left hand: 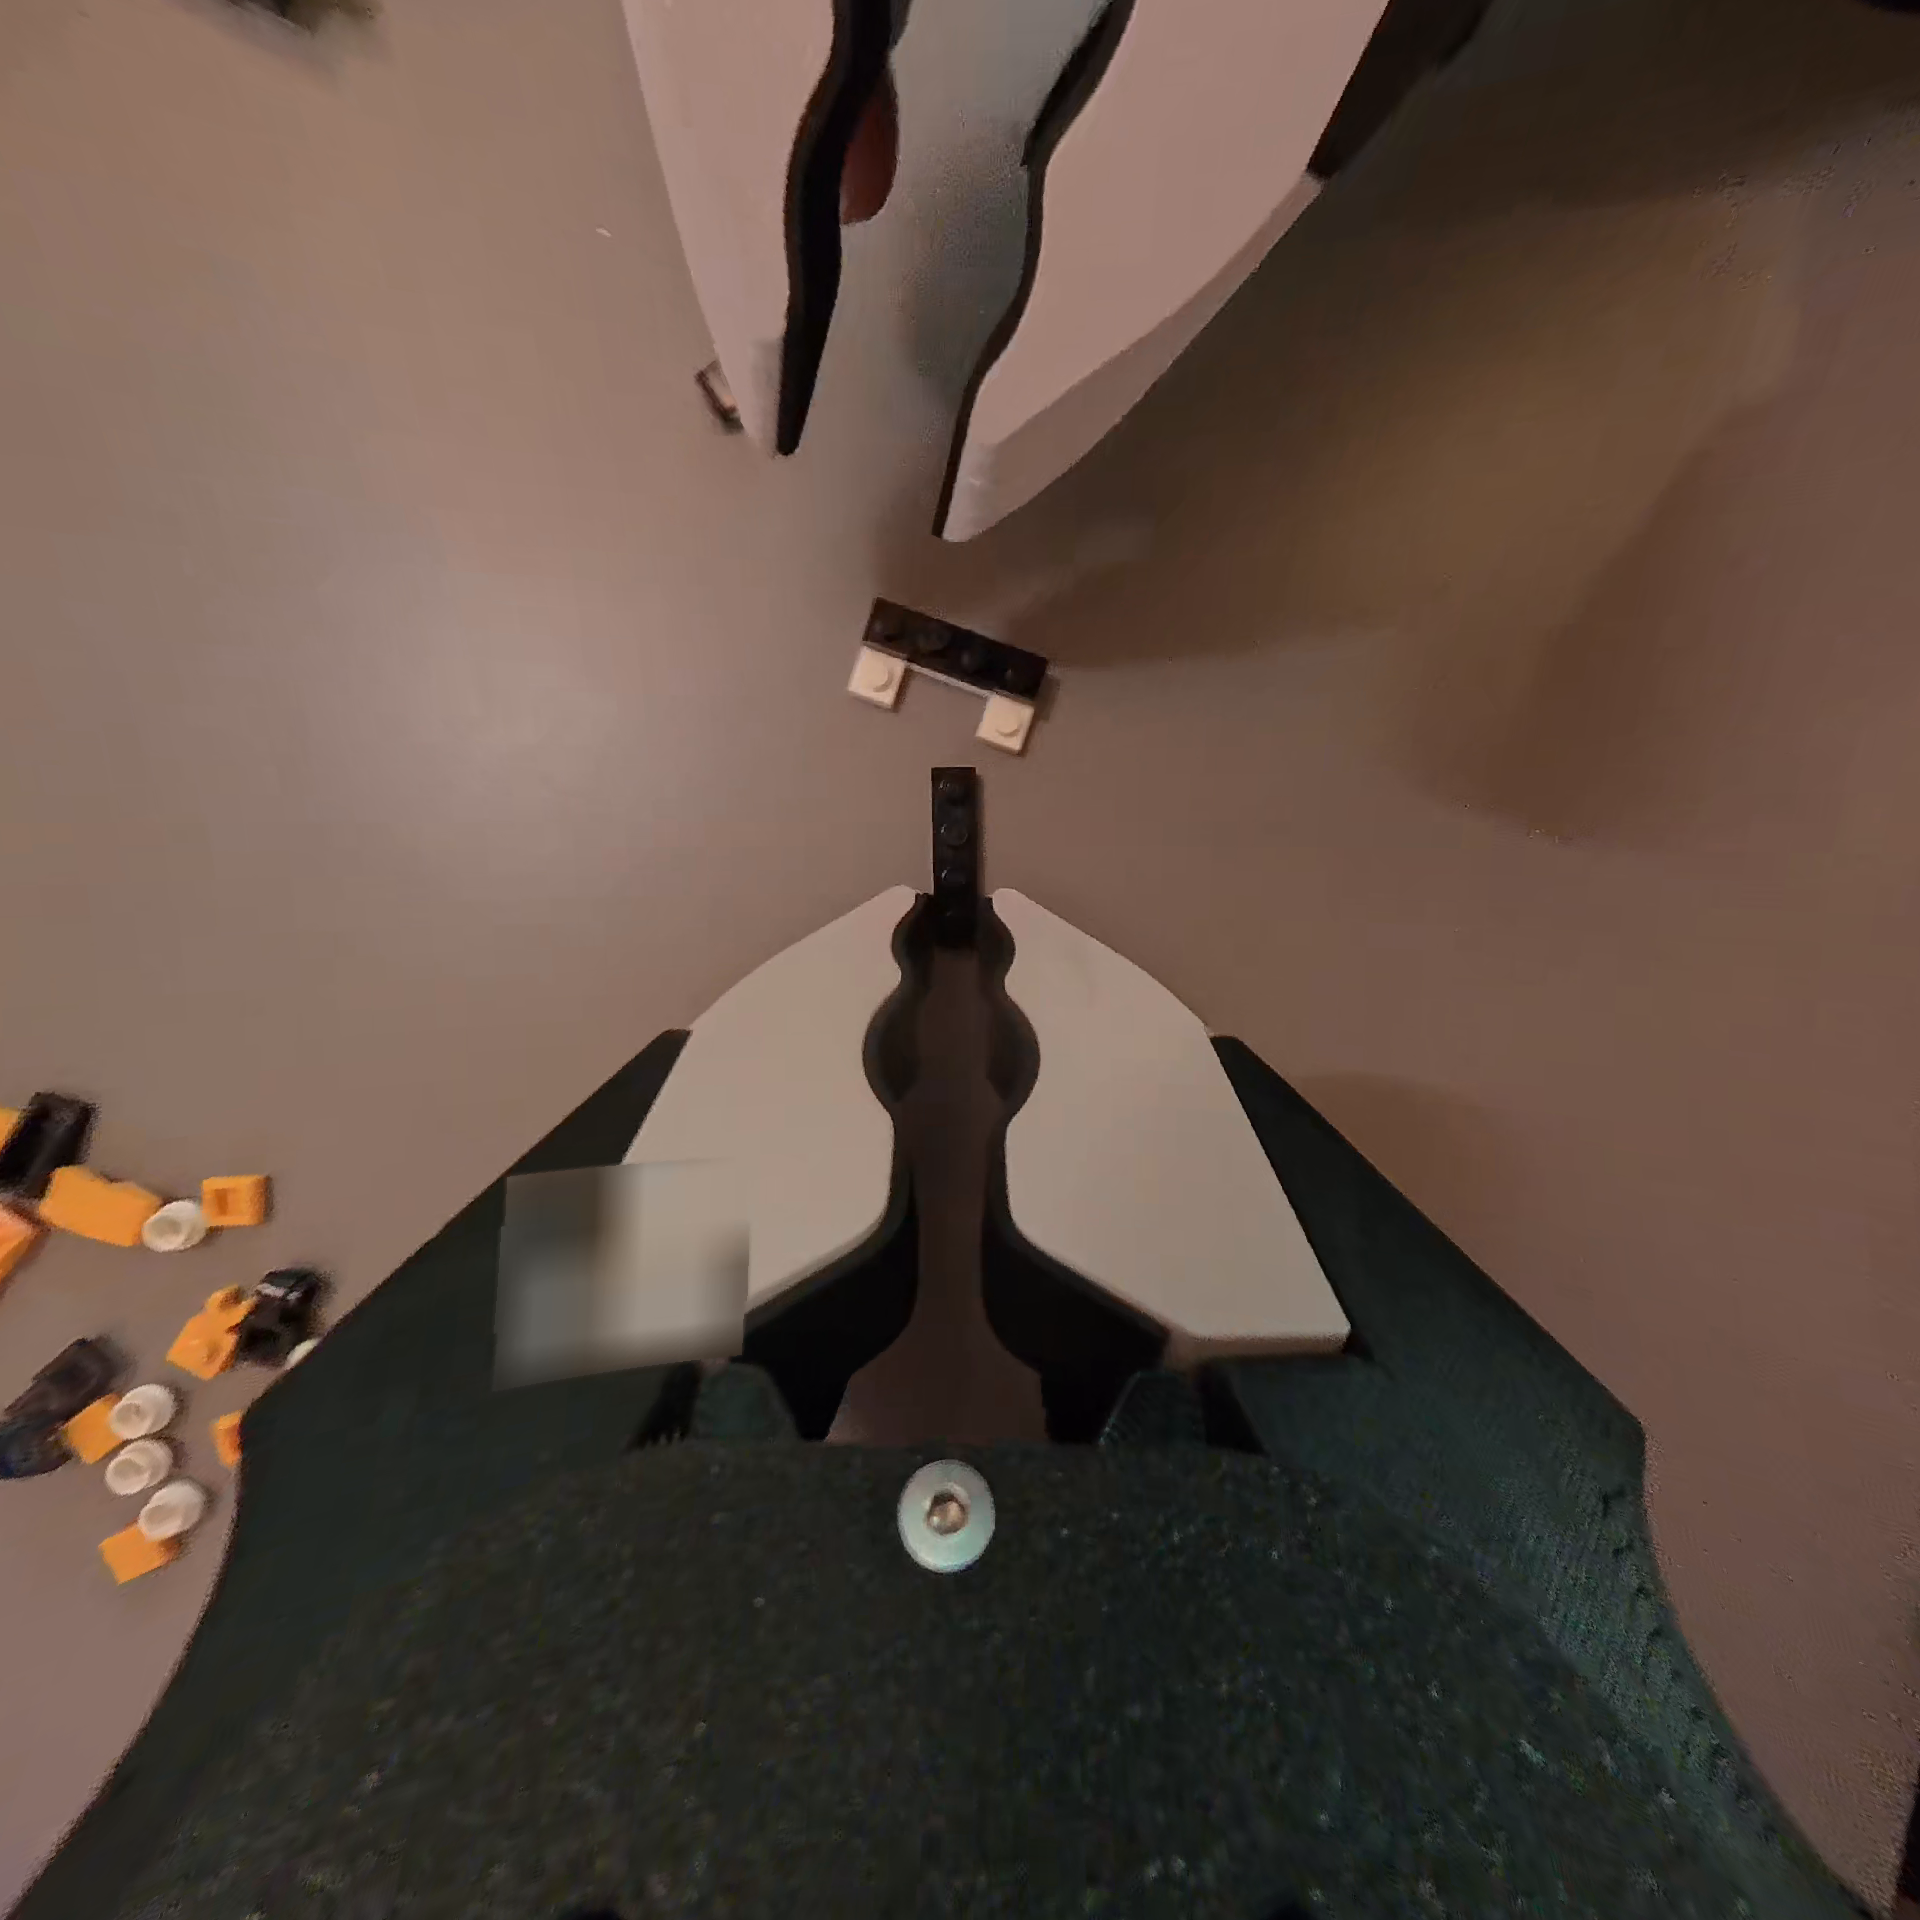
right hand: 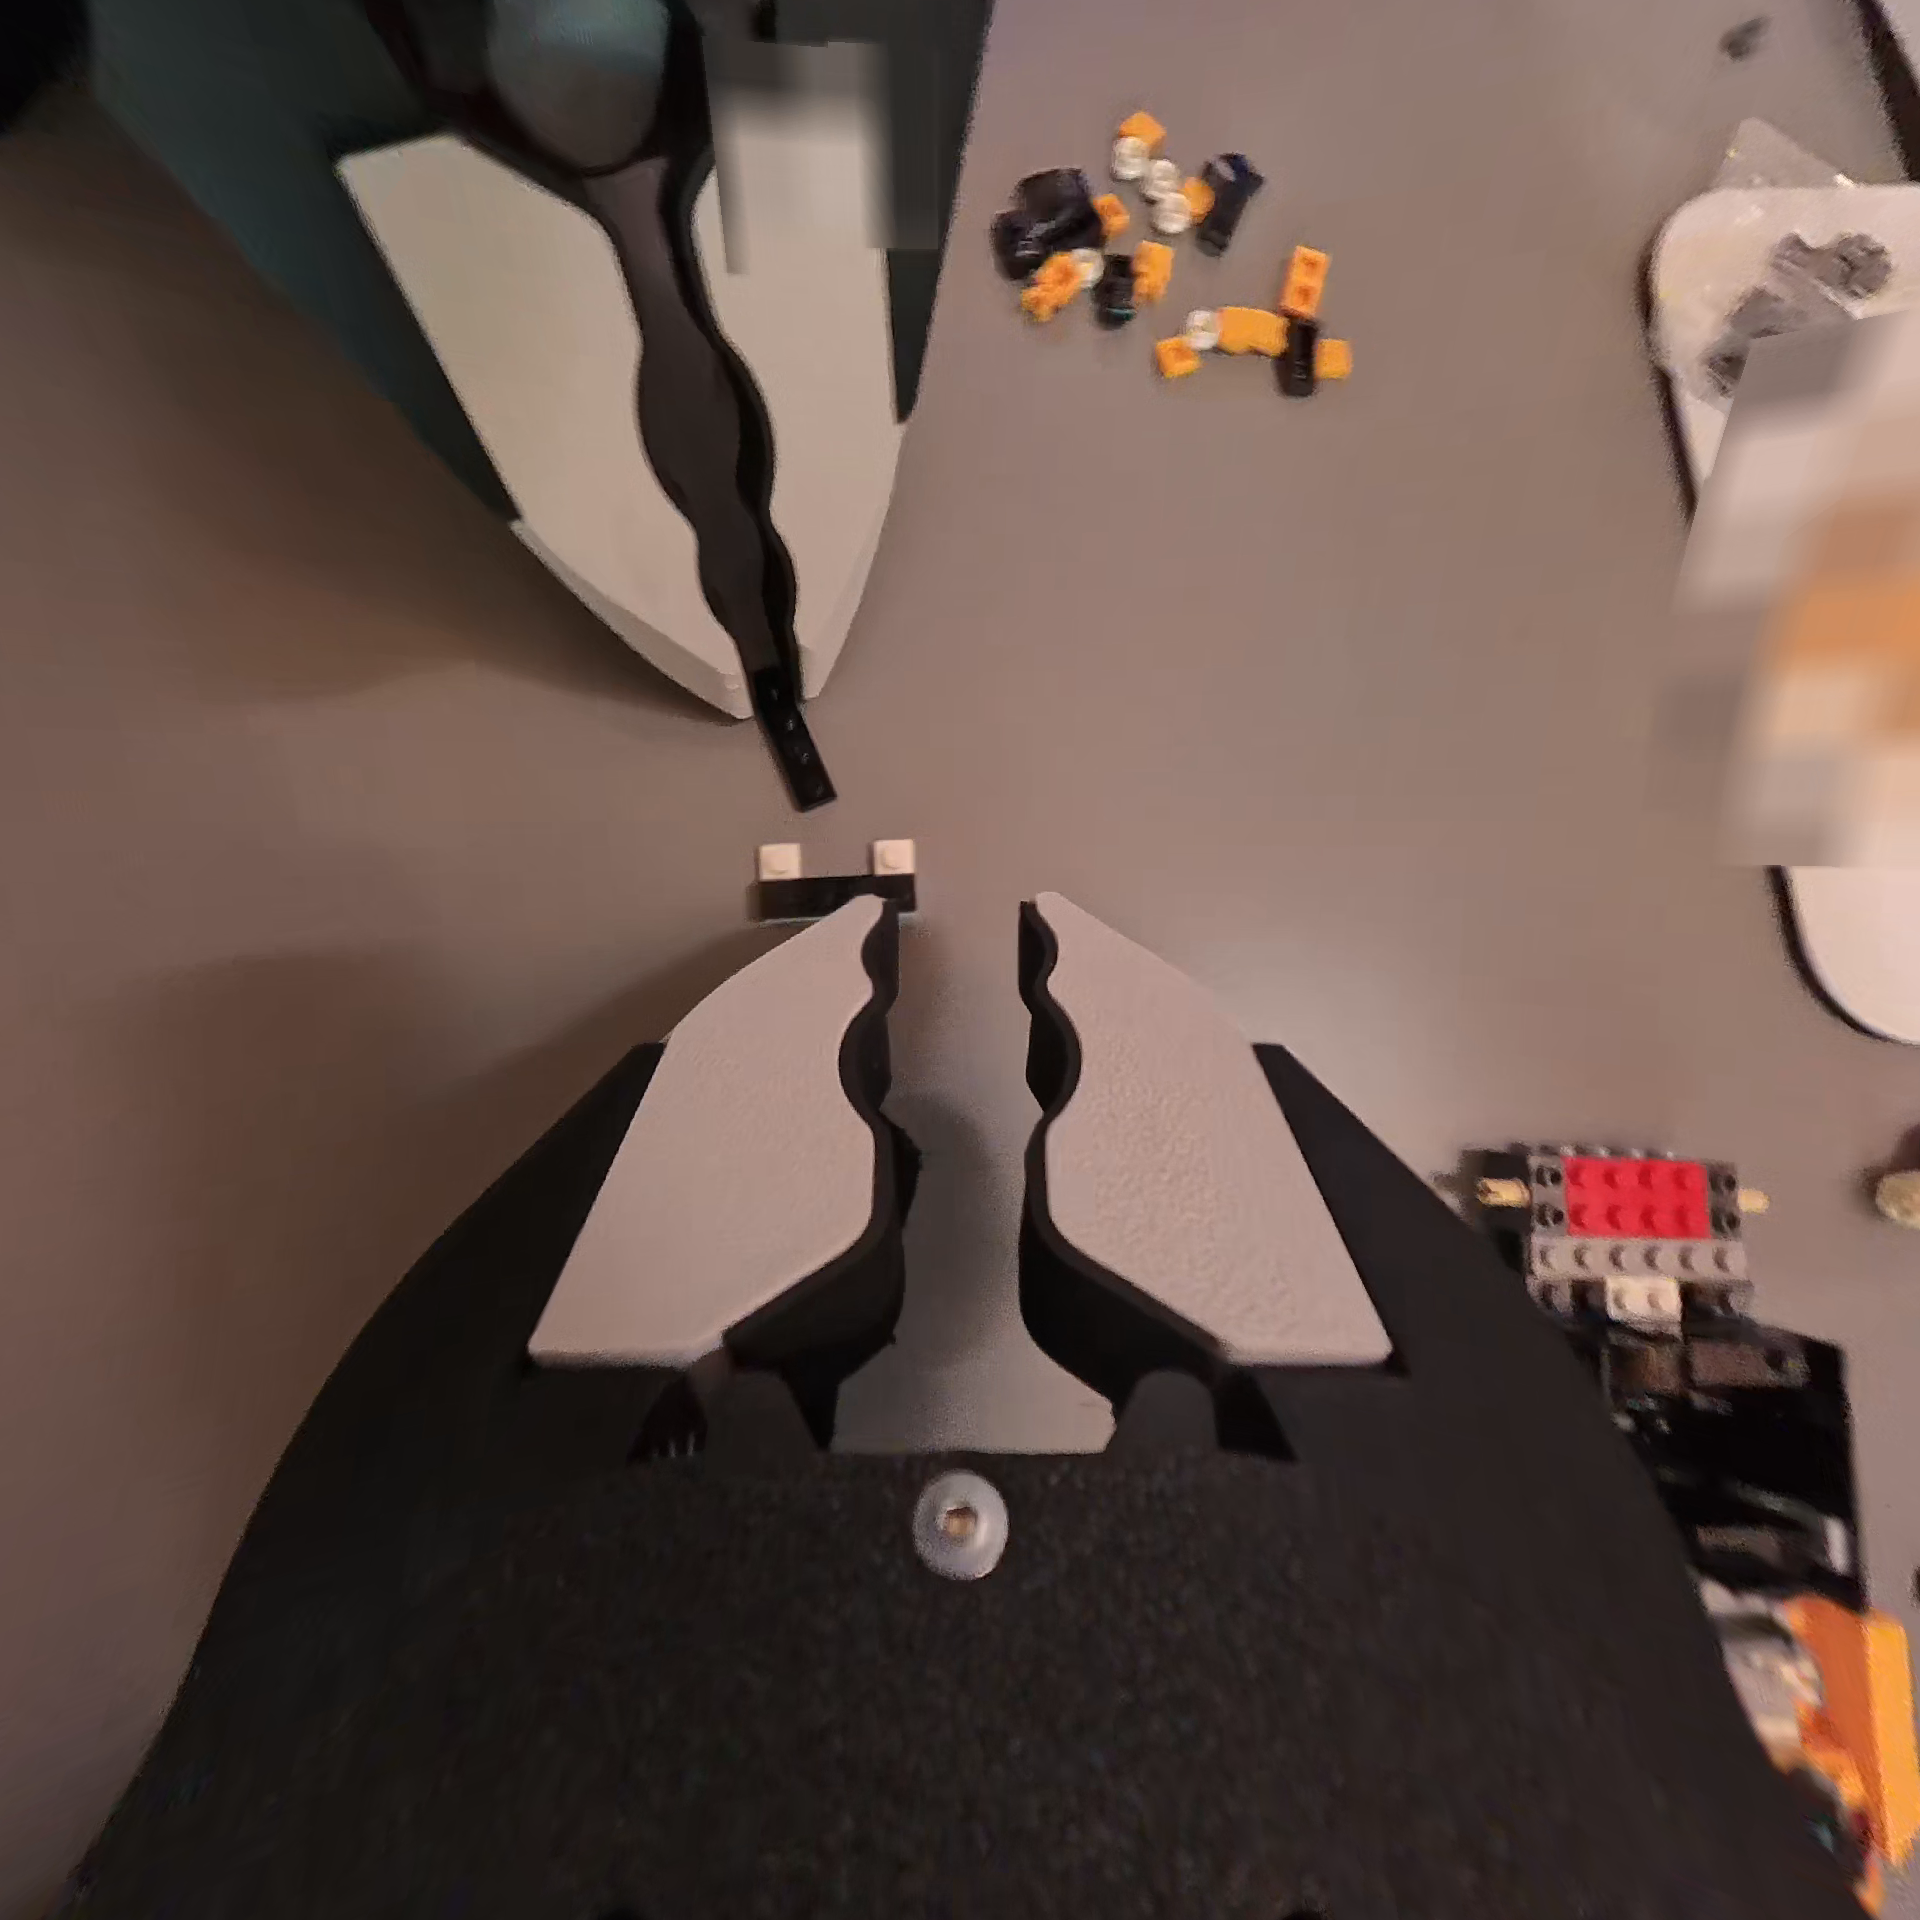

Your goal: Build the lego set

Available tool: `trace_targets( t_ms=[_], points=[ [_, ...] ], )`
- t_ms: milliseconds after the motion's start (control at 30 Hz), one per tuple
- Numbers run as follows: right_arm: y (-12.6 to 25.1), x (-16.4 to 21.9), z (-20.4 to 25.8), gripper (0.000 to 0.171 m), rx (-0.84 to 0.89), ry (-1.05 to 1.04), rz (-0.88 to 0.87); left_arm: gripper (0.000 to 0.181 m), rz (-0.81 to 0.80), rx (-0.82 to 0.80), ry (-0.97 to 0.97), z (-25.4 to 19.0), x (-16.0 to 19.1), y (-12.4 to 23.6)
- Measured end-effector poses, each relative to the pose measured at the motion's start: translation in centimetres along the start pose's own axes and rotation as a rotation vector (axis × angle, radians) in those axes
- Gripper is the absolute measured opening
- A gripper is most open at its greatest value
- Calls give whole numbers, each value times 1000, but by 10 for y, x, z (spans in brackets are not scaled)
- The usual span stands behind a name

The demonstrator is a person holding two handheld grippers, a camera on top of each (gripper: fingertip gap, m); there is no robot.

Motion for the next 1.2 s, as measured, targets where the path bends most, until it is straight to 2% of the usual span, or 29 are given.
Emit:
trace_targets(
  t_ms=[133, 300, 400, 567, 733, 867, 1100, 1200],
  points=[
    [2, -11, 1, 23, 109, -202, -23, 7, -10, -39, -5, 7, 3, 4],
    [-3, -1, 25, 29, 264, -410, 10, 7, -50, -84, 19, 18, 4, 5],
    [-6, 1, 36, 34, 357, -447, 39, 7, -64, -113, 26, 24, 4, 6],
    [-19, 0, 45, 37, 389, -488, 116, 7, -80, -154, 31, 27, 6, 8],
    [-30, -1, 42, 25, 382, -460, 197, 7, -71, -195, 4, 30, 10, 10],
    [-34, -6, 40, 10, 252, -354, 249, 7, -77, -199, -6, 31, 10, 10],
    [-32, -12, 32, 9, -204, 162, 331, 7, -109, -172, 0, 31, 11, 11],
    [-34, -15, 30, 9, -355, 291, 366, 7, -121, -155, -6, 30, 11, 9]
  ],
)
Point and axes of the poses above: each gripper's, where its closed fingertips meet, y back along the fingers, x out of its underside, z = x × y across the jaws, the point moved 8 cm from there along y, back along the fingers, and after that the axes turned 14 degrees about -z, right-handed, at the moved point
